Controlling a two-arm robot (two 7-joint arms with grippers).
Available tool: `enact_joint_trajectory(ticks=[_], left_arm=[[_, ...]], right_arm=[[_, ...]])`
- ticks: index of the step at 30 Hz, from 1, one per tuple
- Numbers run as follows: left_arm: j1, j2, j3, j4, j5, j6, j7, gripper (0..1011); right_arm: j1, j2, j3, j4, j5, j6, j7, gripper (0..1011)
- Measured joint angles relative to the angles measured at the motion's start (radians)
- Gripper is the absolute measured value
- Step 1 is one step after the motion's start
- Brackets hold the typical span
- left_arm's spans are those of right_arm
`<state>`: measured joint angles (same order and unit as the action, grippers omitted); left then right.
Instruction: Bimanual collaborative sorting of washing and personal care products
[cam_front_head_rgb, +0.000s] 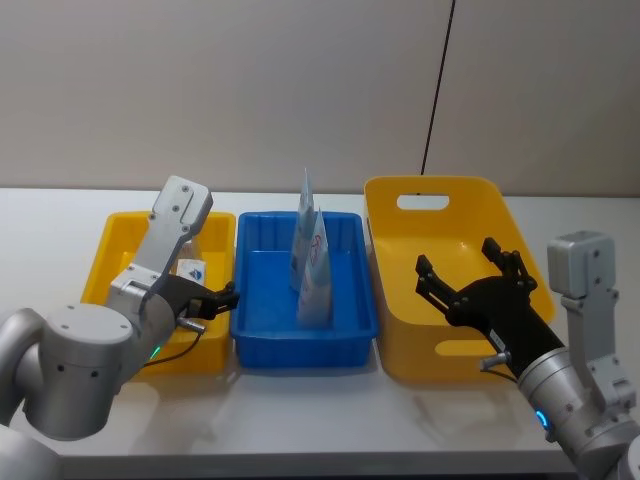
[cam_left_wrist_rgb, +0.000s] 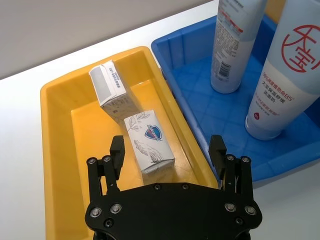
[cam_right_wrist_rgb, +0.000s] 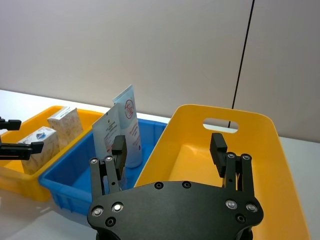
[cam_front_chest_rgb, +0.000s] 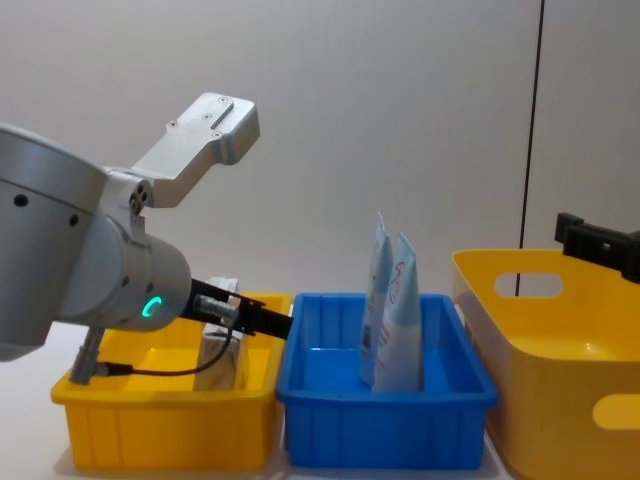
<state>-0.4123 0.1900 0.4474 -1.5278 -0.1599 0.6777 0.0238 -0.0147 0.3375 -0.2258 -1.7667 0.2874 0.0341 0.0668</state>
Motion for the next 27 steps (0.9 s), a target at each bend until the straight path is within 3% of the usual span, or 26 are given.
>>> enact_joint_trajectory(ticks=[27], left_arm=[[-0.004, -0.035, -0.047, 0.061, -0.008, -0.014, -0.006, 1001]], right_arm=[[0.0, 0.0, 0.0, 0.0, 0.0, 0.0, 0.0, 1002]])
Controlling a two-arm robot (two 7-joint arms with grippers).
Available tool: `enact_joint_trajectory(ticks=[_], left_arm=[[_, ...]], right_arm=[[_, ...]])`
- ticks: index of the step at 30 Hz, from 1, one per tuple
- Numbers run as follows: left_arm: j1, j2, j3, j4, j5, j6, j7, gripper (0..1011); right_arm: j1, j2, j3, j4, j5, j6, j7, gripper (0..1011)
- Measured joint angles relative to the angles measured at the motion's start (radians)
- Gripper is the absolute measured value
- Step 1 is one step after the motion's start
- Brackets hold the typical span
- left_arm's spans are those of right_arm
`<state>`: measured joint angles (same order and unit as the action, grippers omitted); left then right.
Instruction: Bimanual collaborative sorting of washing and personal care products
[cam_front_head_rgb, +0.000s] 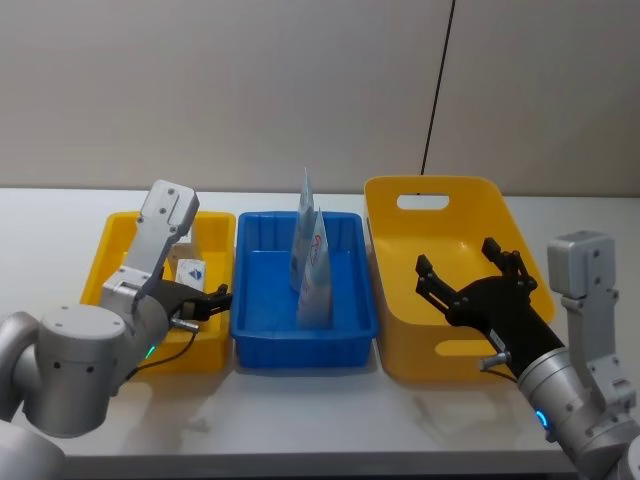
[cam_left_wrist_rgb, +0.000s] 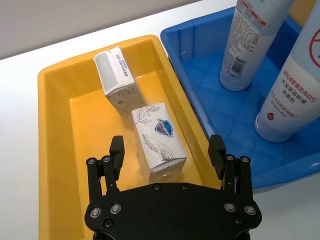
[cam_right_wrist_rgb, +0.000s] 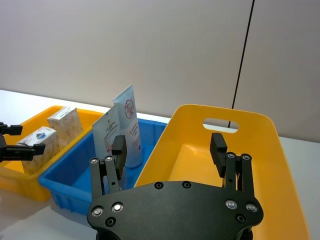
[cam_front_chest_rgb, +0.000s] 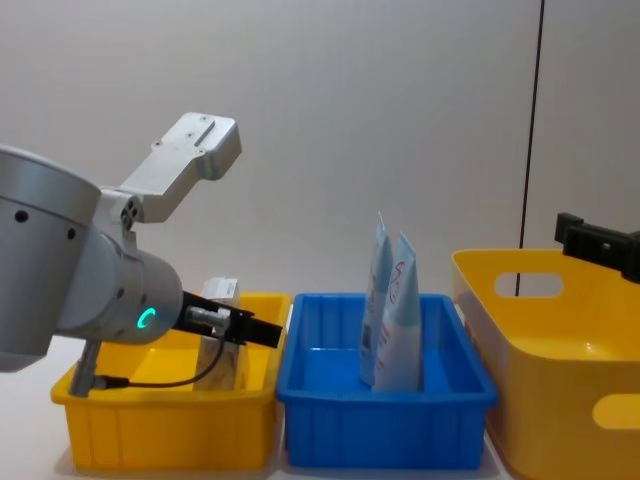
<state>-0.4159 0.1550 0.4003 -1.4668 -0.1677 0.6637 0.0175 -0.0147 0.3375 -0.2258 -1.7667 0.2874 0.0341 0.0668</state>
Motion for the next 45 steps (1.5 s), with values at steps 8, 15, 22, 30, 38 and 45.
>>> enact_joint_trajectory(ticks=[8, 15, 22, 30, 38, 45], left_arm=[[-0.007, -0.001, -0.004, 0.018, -0.001, -0.008, -0.019, 1001], [-0.007, -0.002, -0.007, 0.026, 0.0, -0.008, -0.03, 1001], [-0.003, -0.003, -0.01, 0.03, 0.002, -0.001, -0.035, 1001], [-0.001, -0.006, -0.013, 0.038, 0.007, 0.005, -0.041, 1001], [-0.003, -0.01, -0.013, 0.048, 0.017, 0.004, -0.042, 1001], [-0.005, -0.011, -0.013, 0.054, 0.022, 0.001, -0.042, 1001]], right_arm=[[0.0, 0.0, 0.0, 0.0, 0.0, 0.0, 0.0, 1002], [0.0, 0.0, 0.0, 0.0, 0.0, 0.0, 0.0, 1002], [0.0, 0.0, 0.0, 0.0, 0.0, 0.0, 0.0, 1002], [0.0, 0.0, 0.0, 0.0, 0.0, 0.0, 0.0, 1002], [0.0, 0.0, 0.0, 0.0, 0.0, 0.0, 0.0, 1002], [0.0, 0.0, 0.0, 0.0, 0.0, 0.0, 0.0, 1002]])
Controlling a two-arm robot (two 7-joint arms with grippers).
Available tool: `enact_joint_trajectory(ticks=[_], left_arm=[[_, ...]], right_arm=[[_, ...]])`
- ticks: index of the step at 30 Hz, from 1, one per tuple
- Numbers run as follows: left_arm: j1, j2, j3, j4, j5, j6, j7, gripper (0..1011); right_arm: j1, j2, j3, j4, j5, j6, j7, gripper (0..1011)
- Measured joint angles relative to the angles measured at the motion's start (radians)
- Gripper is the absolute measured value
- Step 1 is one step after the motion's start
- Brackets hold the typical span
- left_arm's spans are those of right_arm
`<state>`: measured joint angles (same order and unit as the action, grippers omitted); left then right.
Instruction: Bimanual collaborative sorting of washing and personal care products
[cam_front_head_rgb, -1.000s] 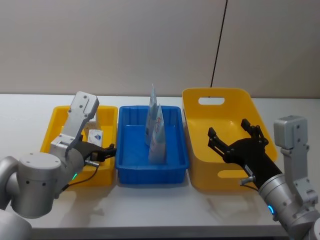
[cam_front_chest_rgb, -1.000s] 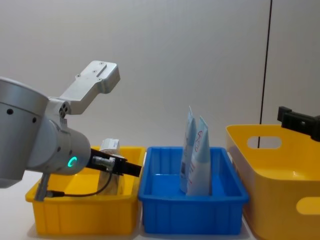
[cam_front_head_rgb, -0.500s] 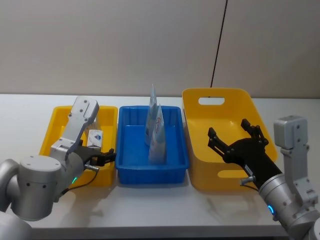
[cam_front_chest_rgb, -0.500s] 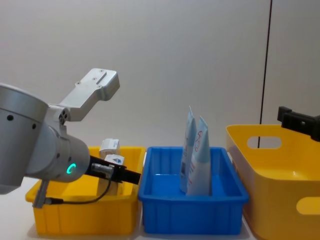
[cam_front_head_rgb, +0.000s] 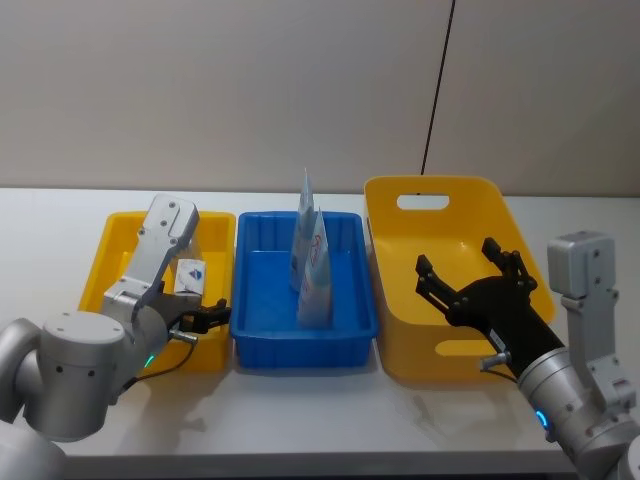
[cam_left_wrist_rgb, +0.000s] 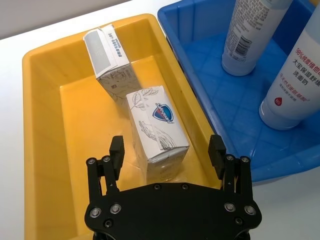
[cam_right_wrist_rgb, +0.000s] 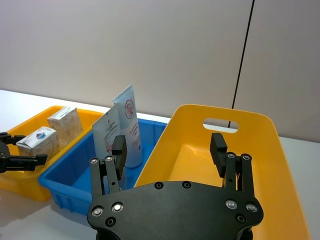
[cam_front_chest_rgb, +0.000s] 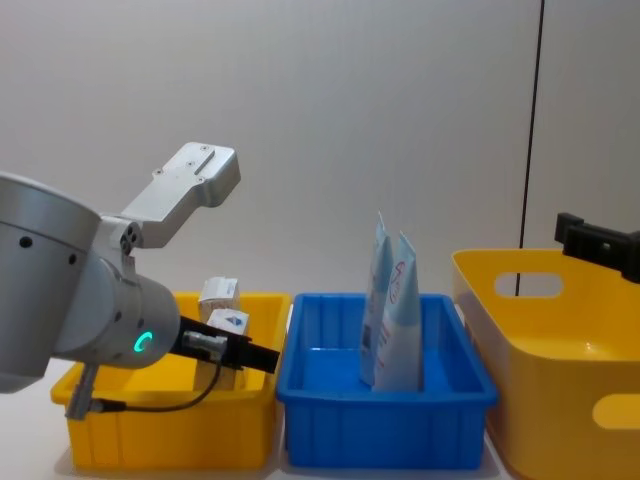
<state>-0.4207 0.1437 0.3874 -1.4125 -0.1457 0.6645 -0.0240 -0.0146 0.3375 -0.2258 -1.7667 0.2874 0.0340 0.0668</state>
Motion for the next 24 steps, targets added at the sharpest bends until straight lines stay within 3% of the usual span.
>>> enact_joint_trajectory(ticks=[11, 18, 24], left_arm=[[-0.001, -0.001, 0.0, 0.005, 0.005, -0.003, 0.0, 996], [-0.002, -0.002, 0.0, 0.006, 0.006, -0.004, 0.0, 861], [-0.002, -0.002, 0.0, 0.006, 0.006, -0.004, 0.0, 656]], right_arm=[[0.0, 0.0, 0.0, 0.0, 0.0, 0.0, 0.0, 1002], [0.0, 0.0, 0.0, 0.0, 0.0, 0.0, 0.0, 1002], [0.0, 0.0, 0.0, 0.0, 0.0, 0.0, 0.0, 1002]])
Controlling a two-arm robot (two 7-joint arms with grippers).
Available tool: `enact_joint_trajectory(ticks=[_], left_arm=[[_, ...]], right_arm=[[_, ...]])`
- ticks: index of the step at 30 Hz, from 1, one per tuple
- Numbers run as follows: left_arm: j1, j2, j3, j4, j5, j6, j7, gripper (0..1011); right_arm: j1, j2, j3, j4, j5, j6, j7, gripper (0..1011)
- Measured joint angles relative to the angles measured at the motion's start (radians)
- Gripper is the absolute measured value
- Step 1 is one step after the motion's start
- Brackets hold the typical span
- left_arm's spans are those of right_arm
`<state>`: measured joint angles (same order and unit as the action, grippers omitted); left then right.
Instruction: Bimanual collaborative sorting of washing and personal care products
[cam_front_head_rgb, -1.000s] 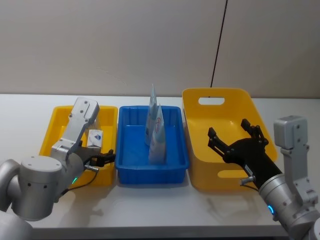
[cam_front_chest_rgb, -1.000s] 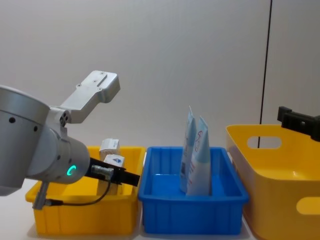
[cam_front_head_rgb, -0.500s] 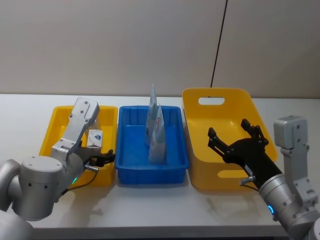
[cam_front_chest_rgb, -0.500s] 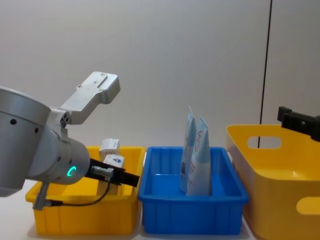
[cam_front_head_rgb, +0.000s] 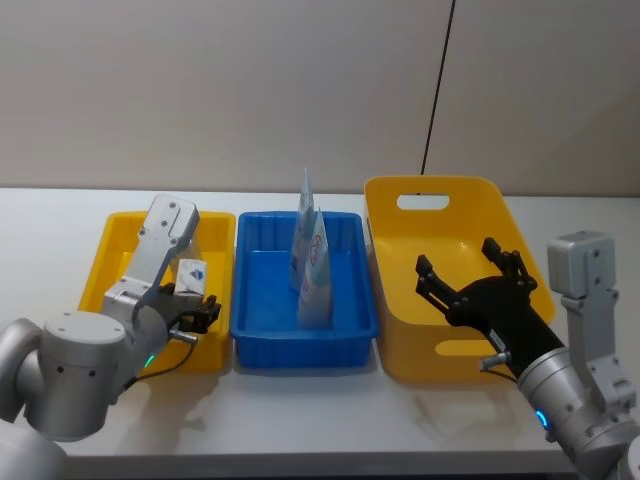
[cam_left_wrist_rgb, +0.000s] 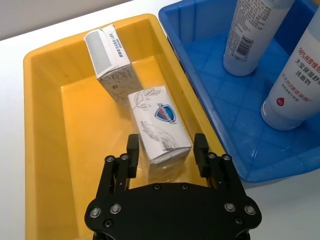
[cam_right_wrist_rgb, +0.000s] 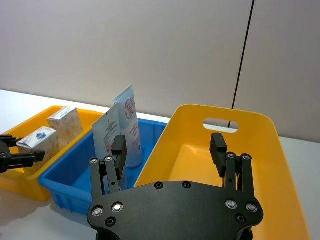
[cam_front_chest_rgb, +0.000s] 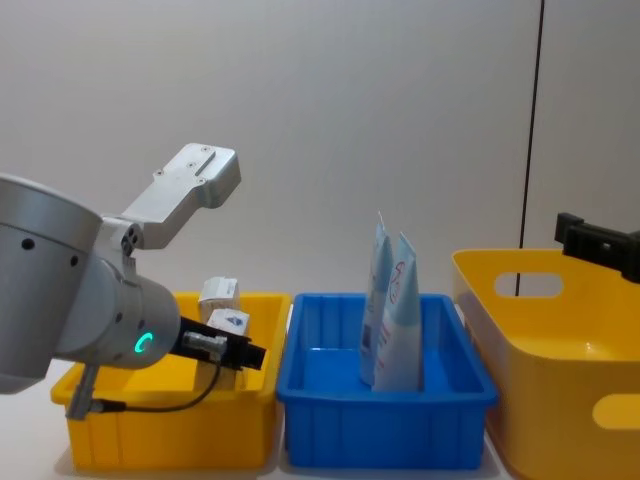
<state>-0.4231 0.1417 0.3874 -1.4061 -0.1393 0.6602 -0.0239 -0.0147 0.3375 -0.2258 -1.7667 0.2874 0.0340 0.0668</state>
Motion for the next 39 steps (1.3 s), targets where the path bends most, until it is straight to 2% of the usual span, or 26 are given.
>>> enact_joint_trajectory(ticks=[6, 9, 20, 39], left_arm=[[0.0, 0.0, 0.0, 0.001, 0.001, 0.0, 0.0, 476], [0.0, 0.0, 0.0, 0.001, 0.001, 0.0, 0.0, 440], [0.0, 0.0, 0.0, 0.001, 0.001, 0.0, 0.0, 383], [0.0, 0.0, 0.0, 0.001, 0.001, 0.0, 0.0, 383]], right_arm=[[0.0, 0.0, 0.0, 0.0, 0.0, 0.0, 0.0, 1002], [0.0, 0.0, 0.0, 0.0, 0.0, 0.0, 0.0, 1002], [0.0, 0.0, 0.0, 0.0, 0.0, 0.0, 0.0, 1002], [0.0, 0.0, 0.0, 0.0, 0.0, 0.0, 0.0, 1002]])
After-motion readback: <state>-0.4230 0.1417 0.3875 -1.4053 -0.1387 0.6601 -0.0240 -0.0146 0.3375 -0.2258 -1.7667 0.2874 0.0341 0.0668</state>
